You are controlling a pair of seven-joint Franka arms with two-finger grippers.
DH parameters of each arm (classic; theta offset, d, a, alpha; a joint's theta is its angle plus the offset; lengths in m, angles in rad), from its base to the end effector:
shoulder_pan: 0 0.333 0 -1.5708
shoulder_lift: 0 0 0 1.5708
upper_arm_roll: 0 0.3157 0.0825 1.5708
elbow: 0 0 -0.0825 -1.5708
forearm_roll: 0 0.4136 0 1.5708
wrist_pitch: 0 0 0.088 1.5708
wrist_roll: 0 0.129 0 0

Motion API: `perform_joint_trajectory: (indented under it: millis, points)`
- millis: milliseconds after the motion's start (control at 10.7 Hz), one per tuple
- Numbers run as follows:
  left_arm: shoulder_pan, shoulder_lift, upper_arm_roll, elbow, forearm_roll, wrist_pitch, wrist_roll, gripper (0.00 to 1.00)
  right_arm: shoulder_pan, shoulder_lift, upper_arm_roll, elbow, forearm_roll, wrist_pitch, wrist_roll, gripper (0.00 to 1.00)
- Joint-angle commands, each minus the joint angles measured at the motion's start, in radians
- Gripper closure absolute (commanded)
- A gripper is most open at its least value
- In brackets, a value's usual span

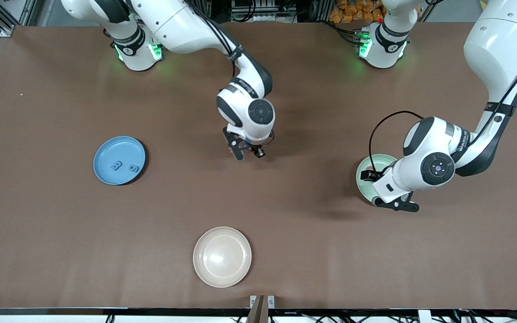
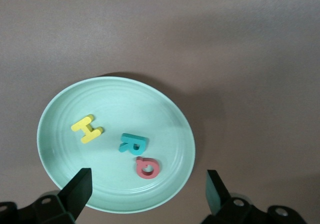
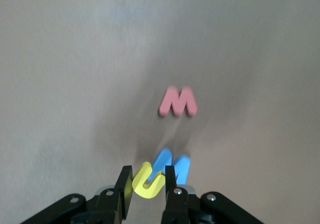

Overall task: Sort upper and lower case letters into plates
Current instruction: 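Carry the yellow u to the blue plate while the left gripper returns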

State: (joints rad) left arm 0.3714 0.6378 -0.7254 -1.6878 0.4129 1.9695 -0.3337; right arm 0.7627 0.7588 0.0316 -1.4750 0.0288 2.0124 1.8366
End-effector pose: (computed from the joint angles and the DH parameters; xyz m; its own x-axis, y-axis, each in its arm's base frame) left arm 0.6501 -0.1639 0.2480 0.9719 -0.1533 -0.1787 -0.1551 -0.9879 0.0042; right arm 0.4988 0.5073 0.1709 0.4870 -0.8733 0.0148 -0.8529 -0.4718 0.2237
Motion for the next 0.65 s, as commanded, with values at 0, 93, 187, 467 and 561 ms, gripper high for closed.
perform_joint_trajectory:
  millis: [0, 93, 187, 467, 561]
  points:
    - [-0.063, -0.023, -0.002, 0.051, 0.009, -0.055, -0.094, 0.0, -0.109, -0.036, 0.024, 0.027, 0.054, -0.159, -0.193, 1.0]
    - [-0.077, -0.023, -0.014, 0.053, 0.009, -0.061, -0.143, 0.0, -0.156, -0.047, 0.021, 0.022, 0.053, -0.225, -0.289, 1.0]
    - [-0.1, -0.026, -0.037, 0.053, 0.007, -0.072, -0.197, 0.0, -0.214, -0.047, 0.018, 0.024, 0.05, -0.31, -0.415, 1.0]
    - [-0.123, -0.029, -0.181, 0.045, 0.007, -0.104, -0.229, 0.0, -0.444, -0.071, 0.011, 0.016, 0.004, -0.506, -0.757, 0.97]
    - [-0.168, -0.02, -0.219, 0.04, 0.009, -0.104, -0.207, 0.0, -0.506, -0.073, 0.011, 0.013, -0.031, -0.539, -0.875, 0.97]
